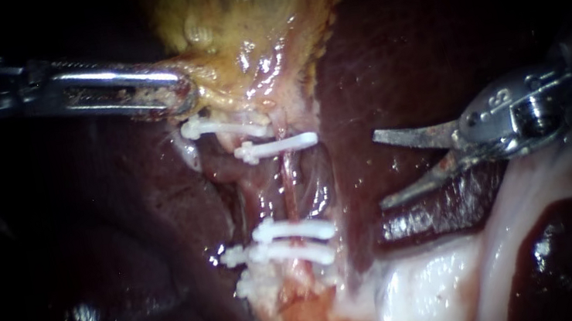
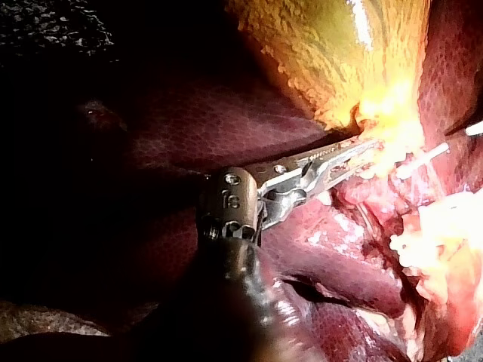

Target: Go to the cutting position right tube

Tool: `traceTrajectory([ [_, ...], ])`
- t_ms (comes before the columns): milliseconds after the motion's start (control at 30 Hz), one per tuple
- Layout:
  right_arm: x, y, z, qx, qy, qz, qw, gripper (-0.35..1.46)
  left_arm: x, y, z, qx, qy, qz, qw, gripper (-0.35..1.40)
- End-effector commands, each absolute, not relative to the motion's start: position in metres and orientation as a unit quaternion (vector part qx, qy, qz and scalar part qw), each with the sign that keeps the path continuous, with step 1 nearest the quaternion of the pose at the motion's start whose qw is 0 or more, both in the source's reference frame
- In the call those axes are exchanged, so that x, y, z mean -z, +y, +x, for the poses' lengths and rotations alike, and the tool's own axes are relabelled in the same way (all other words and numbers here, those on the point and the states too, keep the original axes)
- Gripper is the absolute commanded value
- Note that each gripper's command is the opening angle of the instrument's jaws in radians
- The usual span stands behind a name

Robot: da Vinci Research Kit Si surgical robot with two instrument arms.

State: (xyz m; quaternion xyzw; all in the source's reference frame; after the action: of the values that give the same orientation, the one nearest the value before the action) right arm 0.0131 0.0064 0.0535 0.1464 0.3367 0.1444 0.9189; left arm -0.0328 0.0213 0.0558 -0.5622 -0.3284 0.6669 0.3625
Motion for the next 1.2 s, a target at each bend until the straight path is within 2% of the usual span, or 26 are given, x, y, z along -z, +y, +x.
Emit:
traceTrajectory([
  [33, -0.0535, 0.0064, 0.0131, -0.143, 0.337, 0.146, 0.919, 1.43, -0.0555, 0.0215, -0.0324, -0.666, -0.330, -0.562, 0.361, -0.35],
  [133, -0.0534, 0.0065, 0.0132, -0.141, 0.337, 0.145, 0.919, 1.43, -0.0548, 0.0220, -0.0315, -0.665, -0.336, -0.562, 0.359, -0.35],
  [367, -0.0529, 0.0071, 0.0137, -0.144, 0.336, 0.146, 0.919, 1.43, -0.0515, 0.0236, -0.0272, -0.660, -0.332, -0.559, 0.376, -0.35],
  [500, -0.0522, 0.0081, 0.0142, -0.144, 0.336, 0.162, 0.917, 1.43, -0.0508, 0.0237, -0.0259, -0.659, -0.330, -0.561, 0.377, -0.35],
  [767, -0.0521, 0.0085, 0.0158, -0.138, 0.336, 0.195, 0.911, 1.43, -0.0506, 0.0236, -0.0257, -0.659, -0.329, -0.561, 0.378, -0.35],
  [900, -0.0525, 0.0085, 0.0174, -0.155, 0.346, 0.213, 0.900, 1.43, -0.0505, 0.0236, -0.0257, -0.659, -0.329, -0.561, 0.378, -0.35],
  [1033, -0.0534, 0.0085, 0.0194, -0.169, 0.362, 0.229, 0.888, 1.43, -0.0505, 0.0235, -0.0257, -0.659, -0.329, -0.561, 0.379, -0.35],
  [1200, -0.0555, 0.0078, 0.0213, -0.168, 0.361, 0.245, 0.884, 1.42, -0.0504, 0.0235, -0.0257, -0.659, -0.329, -0.561, 0.379, -0.35],
])
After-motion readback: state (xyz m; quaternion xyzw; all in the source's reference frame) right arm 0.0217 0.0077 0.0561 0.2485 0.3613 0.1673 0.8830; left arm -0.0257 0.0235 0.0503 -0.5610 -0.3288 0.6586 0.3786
